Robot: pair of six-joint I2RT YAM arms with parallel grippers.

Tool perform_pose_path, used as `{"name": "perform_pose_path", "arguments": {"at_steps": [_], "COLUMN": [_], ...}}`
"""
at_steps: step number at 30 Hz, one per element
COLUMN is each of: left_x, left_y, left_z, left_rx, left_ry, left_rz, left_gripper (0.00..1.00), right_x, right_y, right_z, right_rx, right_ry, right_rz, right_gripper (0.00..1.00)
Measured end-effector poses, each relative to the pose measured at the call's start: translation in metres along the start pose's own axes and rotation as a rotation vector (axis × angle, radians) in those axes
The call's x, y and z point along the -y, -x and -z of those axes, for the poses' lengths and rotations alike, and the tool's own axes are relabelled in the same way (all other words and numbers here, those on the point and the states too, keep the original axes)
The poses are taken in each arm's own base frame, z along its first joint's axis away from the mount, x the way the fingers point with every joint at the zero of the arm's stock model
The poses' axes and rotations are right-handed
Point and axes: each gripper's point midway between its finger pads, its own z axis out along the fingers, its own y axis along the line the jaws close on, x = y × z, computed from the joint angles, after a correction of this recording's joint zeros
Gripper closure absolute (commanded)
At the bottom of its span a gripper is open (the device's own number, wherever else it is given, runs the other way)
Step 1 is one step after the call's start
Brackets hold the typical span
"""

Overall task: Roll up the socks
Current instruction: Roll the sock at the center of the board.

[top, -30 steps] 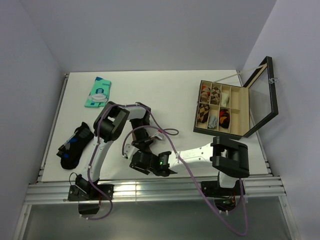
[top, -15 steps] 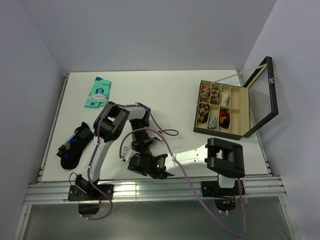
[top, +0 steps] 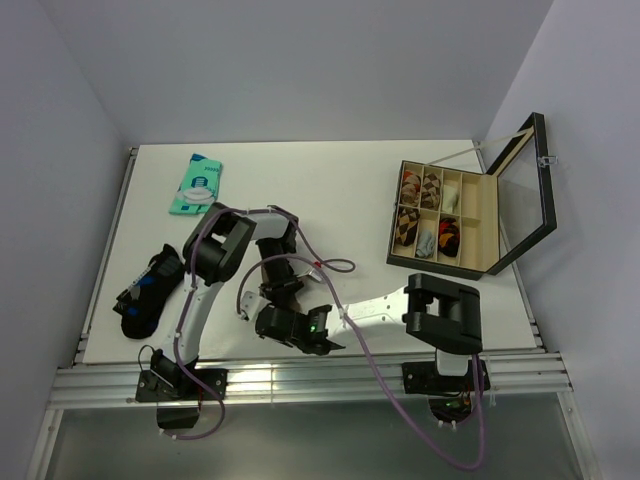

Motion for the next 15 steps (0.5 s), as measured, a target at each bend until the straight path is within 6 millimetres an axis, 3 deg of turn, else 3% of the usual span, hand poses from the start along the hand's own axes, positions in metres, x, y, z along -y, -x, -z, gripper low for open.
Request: {"name": "perform_pose_path", "arguments": {"at_steps": [5, 15], "left_x": [0.000, -0.006], "left_y": [-0.001, 0.019], "left_z": [0.004, 0.034], "left_rx": [0.018, 0.183], "left_ry": [0.019, 0.090], "left_rz": [-0.037, -0.126], "left_gripper": [0.64, 0.61], "right_x": [0.001, 0.017], "right_y": [0.003, 0.003], "right_z": [0.000, -0.003], "right_rx": [-0.001, -0.017], "right_ry": [0.080, 0.211], "right_rz": [-0.060, -0.214], "right_gripper": [1.00, 1.00]}}
